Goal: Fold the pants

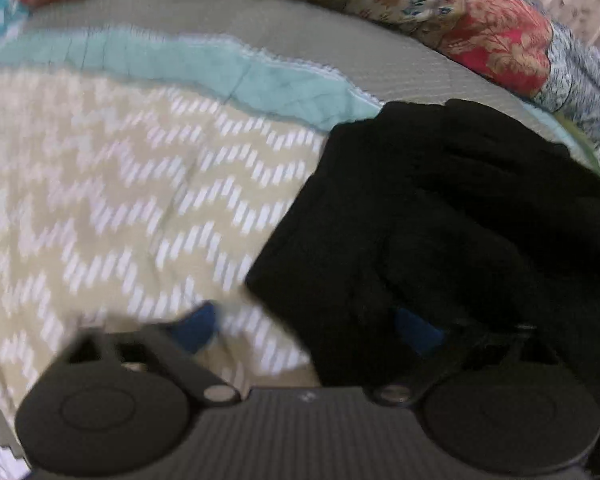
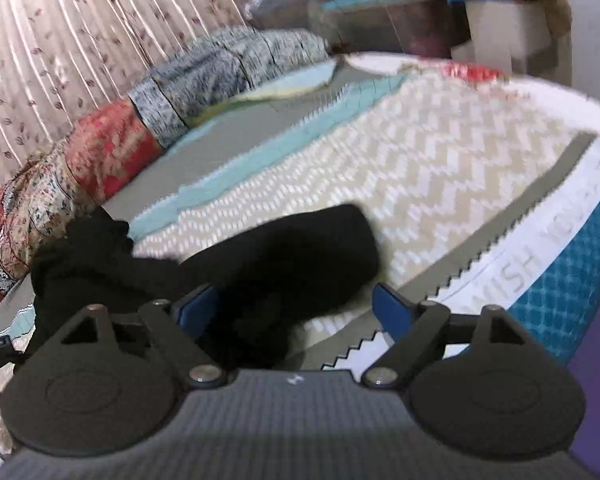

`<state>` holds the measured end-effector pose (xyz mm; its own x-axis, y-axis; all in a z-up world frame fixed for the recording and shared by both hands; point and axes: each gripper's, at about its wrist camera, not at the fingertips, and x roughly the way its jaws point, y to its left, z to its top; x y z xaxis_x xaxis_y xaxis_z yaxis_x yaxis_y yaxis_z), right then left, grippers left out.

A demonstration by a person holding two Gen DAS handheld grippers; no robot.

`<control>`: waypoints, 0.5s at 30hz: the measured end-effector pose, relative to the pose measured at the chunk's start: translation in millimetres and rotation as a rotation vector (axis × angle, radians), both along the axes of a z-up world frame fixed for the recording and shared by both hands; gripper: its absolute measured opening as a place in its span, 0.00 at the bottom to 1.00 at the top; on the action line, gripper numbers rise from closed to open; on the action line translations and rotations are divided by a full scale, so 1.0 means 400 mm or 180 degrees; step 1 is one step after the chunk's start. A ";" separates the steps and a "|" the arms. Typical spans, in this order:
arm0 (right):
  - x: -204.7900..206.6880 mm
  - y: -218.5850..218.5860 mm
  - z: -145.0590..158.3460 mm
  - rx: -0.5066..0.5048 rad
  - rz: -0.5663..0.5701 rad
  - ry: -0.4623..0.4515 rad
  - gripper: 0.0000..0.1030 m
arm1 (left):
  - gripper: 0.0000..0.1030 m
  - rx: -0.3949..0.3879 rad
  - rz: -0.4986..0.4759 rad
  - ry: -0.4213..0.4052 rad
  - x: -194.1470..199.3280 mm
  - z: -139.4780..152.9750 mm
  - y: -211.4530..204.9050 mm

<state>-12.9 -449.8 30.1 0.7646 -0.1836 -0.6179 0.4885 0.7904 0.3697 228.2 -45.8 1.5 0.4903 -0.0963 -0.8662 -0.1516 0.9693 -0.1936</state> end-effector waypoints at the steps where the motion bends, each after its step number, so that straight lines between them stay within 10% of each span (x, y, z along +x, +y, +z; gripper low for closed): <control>1: 0.014 0.003 -0.005 0.0058 0.0006 0.0015 0.85 | 0.48 0.0036 -0.0034 -0.0017 0.000 0.012 -0.011; 3: 0.035 0.009 -0.017 0.0086 0.0102 -0.0002 0.83 | 0.15 -0.0178 -0.0039 -0.0040 -0.013 0.043 -0.001; 4: 0.055 0.019 -0.020 0.0052 0.0166 0.0034 0.61 | 0.15 -0.0296 -0.0040 -0.0080 -0.018 0.061 0.015; 5: 0.075 0.013 -0.022 0.0035 0.0230 0.0088 0.16 | 0.15 -0.0405 -0.0018 -0.0176 -0.036 0.091 0.039; 6: 0.086 0.017 -0.013 0.0035 0.0284 0.0124 0.11 | 0.15 -0.0474 -0.0002 -0.0271 -0.051 0.117 0.060; 15: -0.001 0.069 0.168 -0.0018 0.0499 -0.0686 0.15 | 0.12 -0.0920 0.0673 -0.0866 -0.454 0.286 0.454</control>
